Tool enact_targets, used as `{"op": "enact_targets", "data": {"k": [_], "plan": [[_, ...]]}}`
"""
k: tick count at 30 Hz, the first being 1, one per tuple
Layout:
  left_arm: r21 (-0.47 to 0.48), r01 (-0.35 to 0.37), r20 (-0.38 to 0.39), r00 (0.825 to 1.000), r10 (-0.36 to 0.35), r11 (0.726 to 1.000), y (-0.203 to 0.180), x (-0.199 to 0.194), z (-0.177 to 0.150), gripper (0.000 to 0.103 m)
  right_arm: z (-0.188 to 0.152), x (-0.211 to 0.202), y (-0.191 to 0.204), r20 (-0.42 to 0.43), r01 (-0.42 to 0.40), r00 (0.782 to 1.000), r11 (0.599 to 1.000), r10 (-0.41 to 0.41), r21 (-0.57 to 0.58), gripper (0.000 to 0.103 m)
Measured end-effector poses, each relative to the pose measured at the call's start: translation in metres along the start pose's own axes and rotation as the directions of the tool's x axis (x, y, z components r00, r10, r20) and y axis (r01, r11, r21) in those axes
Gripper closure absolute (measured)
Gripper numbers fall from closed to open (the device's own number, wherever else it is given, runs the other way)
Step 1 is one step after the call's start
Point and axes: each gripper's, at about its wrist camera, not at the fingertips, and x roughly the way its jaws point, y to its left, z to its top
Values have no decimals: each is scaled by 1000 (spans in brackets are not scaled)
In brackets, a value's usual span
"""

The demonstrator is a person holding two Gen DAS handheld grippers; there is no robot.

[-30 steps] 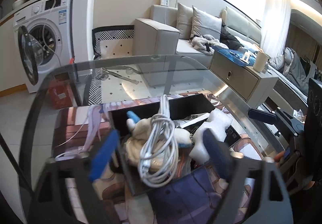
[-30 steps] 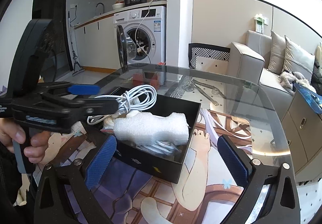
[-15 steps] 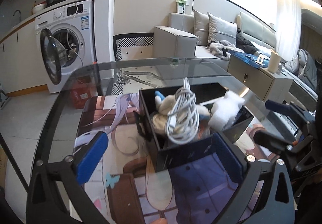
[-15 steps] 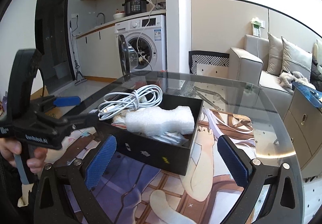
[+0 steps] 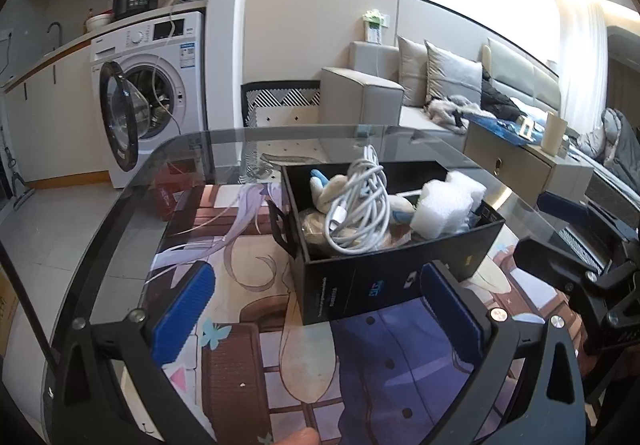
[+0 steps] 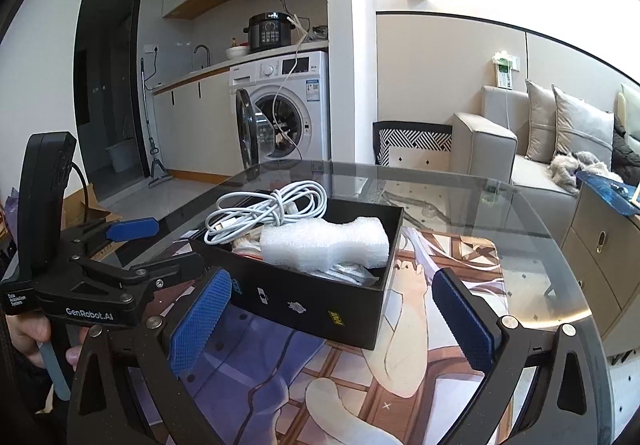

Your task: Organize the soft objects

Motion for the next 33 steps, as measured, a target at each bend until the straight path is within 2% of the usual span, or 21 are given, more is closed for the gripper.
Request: {"op": "enact_targets", "data": {"k": [5,33], "plan": [[-19,-22,29,999,23,1000,1,1,-5,0,-2,2,4,13,-13,1000,1000,13,8,1],[-32,-23,37,999,25,999,-3,0,-8,0,-3,0,2,34,-18,999,1000,17,20,1]]}}
